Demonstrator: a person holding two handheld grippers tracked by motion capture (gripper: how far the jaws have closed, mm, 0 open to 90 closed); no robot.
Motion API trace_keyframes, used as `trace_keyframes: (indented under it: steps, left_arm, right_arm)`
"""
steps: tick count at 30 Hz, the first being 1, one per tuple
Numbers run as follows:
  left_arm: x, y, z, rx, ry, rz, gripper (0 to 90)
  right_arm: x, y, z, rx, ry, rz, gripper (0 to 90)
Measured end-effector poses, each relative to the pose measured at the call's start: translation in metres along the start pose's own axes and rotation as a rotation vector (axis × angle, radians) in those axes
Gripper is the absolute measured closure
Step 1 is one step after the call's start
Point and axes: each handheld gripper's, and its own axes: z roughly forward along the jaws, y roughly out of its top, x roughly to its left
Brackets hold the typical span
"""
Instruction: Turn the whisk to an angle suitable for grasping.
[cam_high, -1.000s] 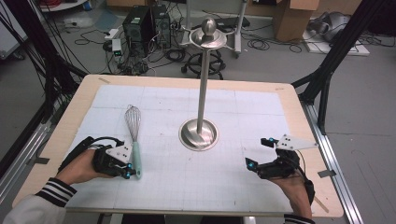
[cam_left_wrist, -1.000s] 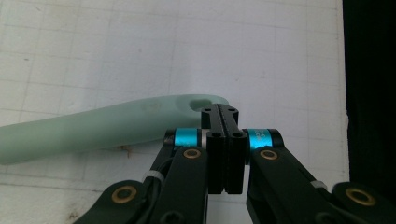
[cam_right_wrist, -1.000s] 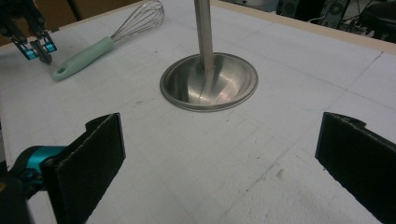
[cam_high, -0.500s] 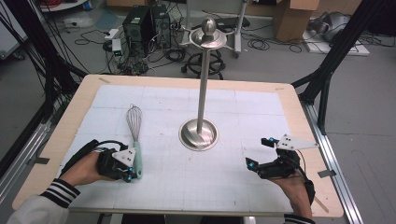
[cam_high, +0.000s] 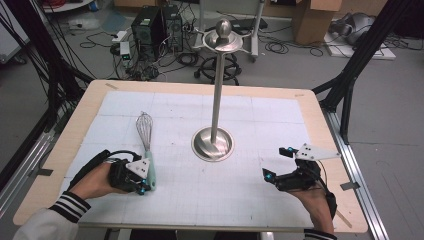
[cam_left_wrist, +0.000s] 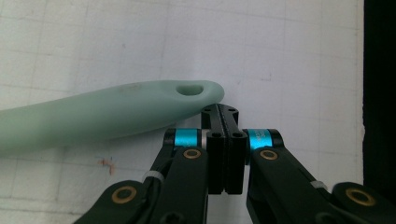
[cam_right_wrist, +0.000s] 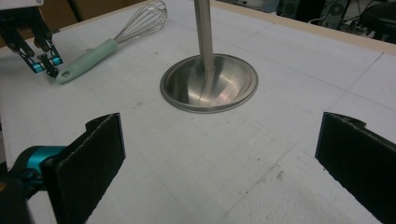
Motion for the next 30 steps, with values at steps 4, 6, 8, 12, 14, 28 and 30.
trace_keyframes:
  steps: [4,6,8,12,14,28,30]
  left_arm:
    - [0.001,0.005,0.002,-0.005,-0.002,-0.008,89.7]
    - [0.002,0.007,0.003,-0.005,-0.002,-0.006,89.8]
    - [0.003,0.009,0.004,-0.003,-0.003,-0.008,89.8]
    - [0.004,0.013,0.007,-0.002,-0.006,-0.014,89.7]
    - [0.005,0.015,0.009,-0.006,-0.005,-0.017,89.7]
    - [0.012,0.035,0.018,-0.004,0.006,-0.028,89.7]
    - [0.013,0.041,0.019,-0.013,-0.002,-0.023,89.8]
  right_arm:
    - [-0.001,0.000,0.000,-0.003,0.000,-0.005,0.7]
    - [-0.001,0.000,0.000,-0.003,0.000,-0.005,0.7]
    - [-0.001,0.000,0.000,-0.004,0.000,-0.004,0.7]
    - [0.000,0.000,0.000,0.000,0.005,0.000,0.7]
    - [0.000,0.000,0.001,-0.001,0.005,0.000,0.7]
    - [-0.001,0.001,0.002,-0.004,0.005,-0.001,0.7]
    - [-0.001,0.001,0.003,-0.004,0.006,-0.001,0.7]
